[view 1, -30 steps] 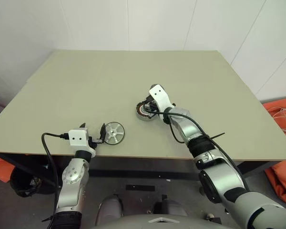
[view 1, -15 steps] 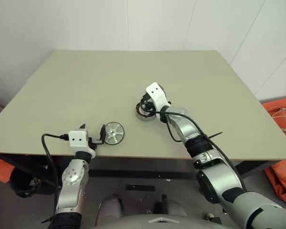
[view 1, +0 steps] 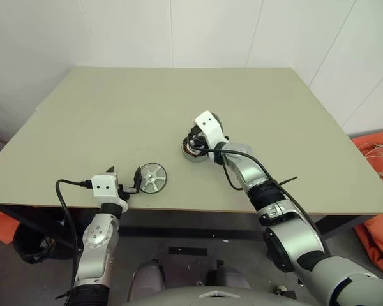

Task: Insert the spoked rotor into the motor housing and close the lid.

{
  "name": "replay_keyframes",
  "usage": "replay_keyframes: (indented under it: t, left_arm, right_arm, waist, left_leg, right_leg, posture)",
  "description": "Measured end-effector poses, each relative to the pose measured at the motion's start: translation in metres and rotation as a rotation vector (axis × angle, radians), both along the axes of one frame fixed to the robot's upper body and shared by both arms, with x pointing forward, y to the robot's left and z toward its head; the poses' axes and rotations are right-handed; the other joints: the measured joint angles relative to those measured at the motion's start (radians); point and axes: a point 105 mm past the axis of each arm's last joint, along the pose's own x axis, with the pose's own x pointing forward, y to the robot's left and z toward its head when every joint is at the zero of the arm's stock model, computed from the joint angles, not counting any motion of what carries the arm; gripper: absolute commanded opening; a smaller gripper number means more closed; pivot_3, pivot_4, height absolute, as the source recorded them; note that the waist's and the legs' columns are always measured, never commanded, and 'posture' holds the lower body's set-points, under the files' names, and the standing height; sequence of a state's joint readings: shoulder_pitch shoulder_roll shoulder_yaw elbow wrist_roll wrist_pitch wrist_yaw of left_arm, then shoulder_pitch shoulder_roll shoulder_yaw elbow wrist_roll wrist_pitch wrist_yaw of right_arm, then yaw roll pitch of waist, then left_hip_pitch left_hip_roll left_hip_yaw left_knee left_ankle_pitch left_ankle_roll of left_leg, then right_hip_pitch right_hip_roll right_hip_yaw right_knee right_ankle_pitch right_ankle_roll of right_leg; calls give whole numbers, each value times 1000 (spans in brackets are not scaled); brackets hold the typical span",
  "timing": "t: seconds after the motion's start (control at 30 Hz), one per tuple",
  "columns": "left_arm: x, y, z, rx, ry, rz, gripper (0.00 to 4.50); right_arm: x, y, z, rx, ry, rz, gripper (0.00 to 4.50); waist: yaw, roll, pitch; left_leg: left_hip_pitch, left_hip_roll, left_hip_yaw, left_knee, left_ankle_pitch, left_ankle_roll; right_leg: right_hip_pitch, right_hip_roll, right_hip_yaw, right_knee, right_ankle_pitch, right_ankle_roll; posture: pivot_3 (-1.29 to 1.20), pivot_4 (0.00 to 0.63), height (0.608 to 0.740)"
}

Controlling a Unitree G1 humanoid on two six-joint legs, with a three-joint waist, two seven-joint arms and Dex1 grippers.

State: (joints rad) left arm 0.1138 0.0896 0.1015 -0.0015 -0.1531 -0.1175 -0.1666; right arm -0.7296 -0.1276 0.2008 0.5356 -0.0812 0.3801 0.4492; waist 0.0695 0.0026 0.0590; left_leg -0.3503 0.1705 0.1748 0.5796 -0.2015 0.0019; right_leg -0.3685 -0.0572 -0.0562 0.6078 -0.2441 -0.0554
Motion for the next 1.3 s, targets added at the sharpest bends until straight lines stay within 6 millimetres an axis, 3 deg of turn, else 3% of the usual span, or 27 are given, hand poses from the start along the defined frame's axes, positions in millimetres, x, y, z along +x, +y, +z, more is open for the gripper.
replay_keyframes:
  t: [1.3]
  left_arm:
    - [0,-1,1,-1,-3,-4,4500]
  right_arm:
    - [3,-19,-14,-28,16,-48,13]
  waist:
    - [2,0,0]
  left_leg:
    - [2,0,0,1,0,0]
  right_leg:
    - [3,0,0,0,0,0]
  posture:
    - [0,0,740]
